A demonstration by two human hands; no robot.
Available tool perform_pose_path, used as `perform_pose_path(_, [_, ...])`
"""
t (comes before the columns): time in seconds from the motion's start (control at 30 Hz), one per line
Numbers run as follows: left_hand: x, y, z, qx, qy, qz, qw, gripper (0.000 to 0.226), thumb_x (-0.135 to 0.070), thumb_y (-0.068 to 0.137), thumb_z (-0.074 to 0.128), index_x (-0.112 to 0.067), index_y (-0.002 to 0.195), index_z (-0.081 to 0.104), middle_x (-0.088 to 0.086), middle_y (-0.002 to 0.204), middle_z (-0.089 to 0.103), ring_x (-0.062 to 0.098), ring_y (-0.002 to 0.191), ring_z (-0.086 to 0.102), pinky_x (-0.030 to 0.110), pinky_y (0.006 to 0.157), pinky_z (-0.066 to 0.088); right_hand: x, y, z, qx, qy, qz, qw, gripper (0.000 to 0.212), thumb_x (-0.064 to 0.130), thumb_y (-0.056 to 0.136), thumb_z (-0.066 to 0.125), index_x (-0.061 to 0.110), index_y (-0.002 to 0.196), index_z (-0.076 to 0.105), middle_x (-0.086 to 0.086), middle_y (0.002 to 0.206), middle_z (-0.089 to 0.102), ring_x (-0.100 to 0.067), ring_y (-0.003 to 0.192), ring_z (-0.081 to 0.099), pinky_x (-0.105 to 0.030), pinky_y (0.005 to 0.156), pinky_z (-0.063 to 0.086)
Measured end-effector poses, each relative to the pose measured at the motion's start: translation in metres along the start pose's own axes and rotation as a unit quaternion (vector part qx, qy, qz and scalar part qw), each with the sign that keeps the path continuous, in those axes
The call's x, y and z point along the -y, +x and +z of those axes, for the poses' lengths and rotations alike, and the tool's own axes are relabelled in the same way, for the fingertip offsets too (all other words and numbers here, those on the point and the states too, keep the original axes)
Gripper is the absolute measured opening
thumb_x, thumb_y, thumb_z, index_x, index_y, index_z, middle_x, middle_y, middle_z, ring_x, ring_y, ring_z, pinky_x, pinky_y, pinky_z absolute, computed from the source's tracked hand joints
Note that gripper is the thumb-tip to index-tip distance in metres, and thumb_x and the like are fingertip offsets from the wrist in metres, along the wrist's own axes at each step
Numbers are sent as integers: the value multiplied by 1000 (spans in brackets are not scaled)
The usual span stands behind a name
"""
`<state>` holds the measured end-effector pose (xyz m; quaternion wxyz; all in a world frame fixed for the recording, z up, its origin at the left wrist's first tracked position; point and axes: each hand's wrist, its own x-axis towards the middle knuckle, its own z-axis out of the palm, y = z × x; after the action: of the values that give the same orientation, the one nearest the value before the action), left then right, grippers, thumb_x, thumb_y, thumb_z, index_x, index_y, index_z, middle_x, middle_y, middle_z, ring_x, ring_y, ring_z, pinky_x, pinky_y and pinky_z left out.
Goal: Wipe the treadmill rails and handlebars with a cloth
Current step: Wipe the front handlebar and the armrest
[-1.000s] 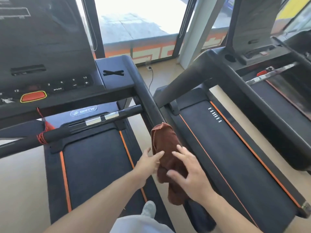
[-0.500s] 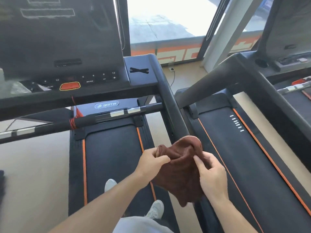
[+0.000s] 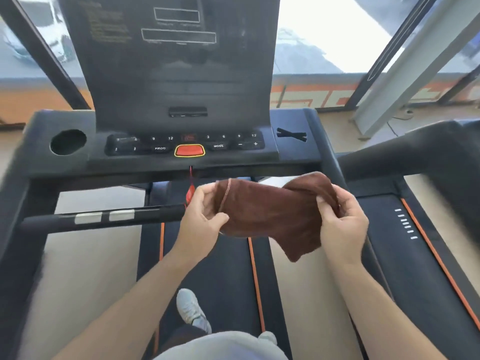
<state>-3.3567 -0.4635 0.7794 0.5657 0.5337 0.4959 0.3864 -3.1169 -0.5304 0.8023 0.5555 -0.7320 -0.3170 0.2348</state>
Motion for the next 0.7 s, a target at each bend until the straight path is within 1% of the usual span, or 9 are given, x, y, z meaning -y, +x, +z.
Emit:
perform_pose_path(0.1, [22,26,-35,63,204,8,977,60,0,86,58,-33,136,55,-21,132,62,-1,127,53,26,110,41,-17,33,36,20,-229,-44,972,60,33,94,72,26,150,52,6,149,55,-17,142,45,-41,121,34])
perform_pose_path(0.17, [41,35,-52,75,341,23,937,51,-13,89,62,-32,136,57,-18,134,61,7,131,50,39,119,33,-36,43,65,106,-358,-95,923,59,48,93,63,23,146,57,0,150,57,-25,142,46,-46,123,27])
perform_pose_path(0.23, [56,36,-60,82,411,46,907,43,-25,94,62,-32,136,56,-16,137,59,10,139,43,45,126,13,-59,38,91,195,-464,-99,859,59,63,97,48,31,146,57,3,152,54,-26,146,38,-46,126,10])
perform_pose_path(0.3, [67,35,-65,58,438,65,895,41,-31,97,59,-30,139,55,-16,141,56,8,144,37,44,127,0,-76,27,109,205,-508,-109,830,61,70,99,30,37,144,55,8,148,55,-23,149,30,-44,127,-3])
perform_pose_path(0.37, [76,34,-72,11,442,64,895,39,-29,99,57,-27,138,57,-12,140,59,9,143,40,40,127,0,-77,13,130,180,-505,-140,832,59,66,100,27,35,137,61,8,136,63,-22,143,38,-46,128,2])
perform_pose_path(0.43, [82,36,-78,-13,425,66,903,36,-19,99,57,-25,134,61,-9,135,63,10,137,47,33,127,3,-73,-6,161,193,-485,-198,830,50,58,102,33,32,130,66,7,123,70,-21,129,54,-47,126,17])
perform_pose_path(0.5, [81,37,-81,-28,400,58,914,33,-11,96,57,-20,127,65,-6,125,68,12,126,56,29,126,6,-66,-23,194,211,-464,-251,823,43,52,103,39,29,123,69,6,113,74,-20,112,64,-44,117,33])
perform_pose_path(0.57, [72,38,-79,-51,381,27,923,30,-8,95,55,-16,121,67,-3,117,70,18,118,58,27,125,10,-62,-27,209,222,-464,-279,811,39,49,103,42,26,111,72,4,100,76,-21,95,69,-41,100,43])
perform_pose_path(0.7, [56,40,-71,-91,371,-71,921,34,-11,96,55,-15,129,65,4,132,65,27,142,39,40,122,26,-69,-1,199,230,-471,-329,785,46,54,103,44,21,89,72,1,78,74,-24,74,69,-41,75,47])
